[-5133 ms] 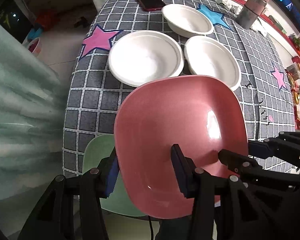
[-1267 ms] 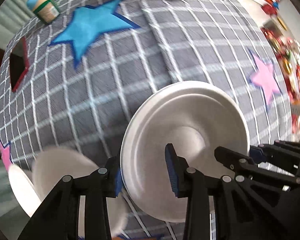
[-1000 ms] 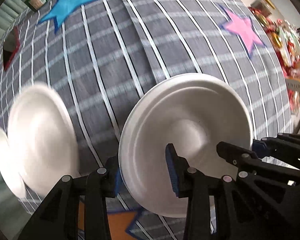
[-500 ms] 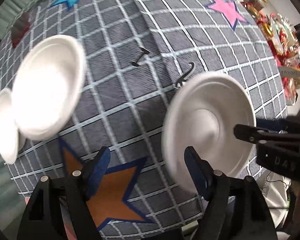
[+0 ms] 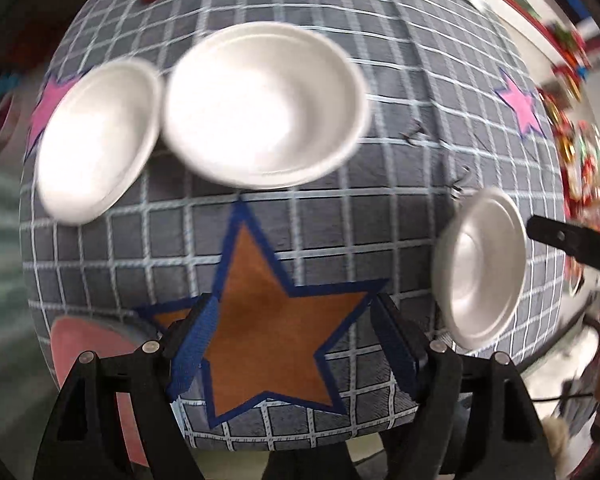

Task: Organize plates and bowls
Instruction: 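Lower the white bowl beside another white bowl and open both grippers, then move both grippers to a second white bowl and close on its rim, then lift the second bowl with both grippers and carry it toward another bowl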

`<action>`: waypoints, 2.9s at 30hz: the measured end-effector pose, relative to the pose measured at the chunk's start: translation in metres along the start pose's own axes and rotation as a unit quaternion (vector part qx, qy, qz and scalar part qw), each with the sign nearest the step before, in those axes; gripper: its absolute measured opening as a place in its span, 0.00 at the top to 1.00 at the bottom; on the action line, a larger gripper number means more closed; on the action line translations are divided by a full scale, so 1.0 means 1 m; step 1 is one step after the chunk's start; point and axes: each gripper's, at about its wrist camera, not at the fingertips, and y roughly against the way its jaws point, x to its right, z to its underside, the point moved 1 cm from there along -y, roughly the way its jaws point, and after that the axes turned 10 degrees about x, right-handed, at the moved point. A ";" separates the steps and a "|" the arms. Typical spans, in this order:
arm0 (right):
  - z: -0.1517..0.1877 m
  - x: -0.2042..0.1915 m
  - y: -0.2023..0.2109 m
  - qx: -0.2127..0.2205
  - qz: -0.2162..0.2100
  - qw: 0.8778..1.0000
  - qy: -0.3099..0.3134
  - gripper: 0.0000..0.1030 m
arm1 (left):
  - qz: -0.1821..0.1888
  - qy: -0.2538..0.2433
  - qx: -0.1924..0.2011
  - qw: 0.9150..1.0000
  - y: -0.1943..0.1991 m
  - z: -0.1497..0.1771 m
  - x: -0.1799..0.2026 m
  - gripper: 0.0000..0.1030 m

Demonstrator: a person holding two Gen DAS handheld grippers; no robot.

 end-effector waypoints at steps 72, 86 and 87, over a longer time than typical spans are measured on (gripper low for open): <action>-0.117 -0.264 -0.102 -0.042 -0.080 0.968 0.232 0.68 | -0.079 0.172 0.034 0.981 -0.087 -0.223 -0.164 0.64; -0.049 -0.242 -0.112 -0.109 -0.075 0.969 0.209 0.76 | -0.082 0.145 0.006 0.986 -0.093 -0.129 -0.067 0.65; -0.041 -0.240 -0.113 -0.126 -0.068 0.967 0.213 0.76 | -0.082 0.142 0.004 0.986 -0.093 -0.121 -0.062 0.65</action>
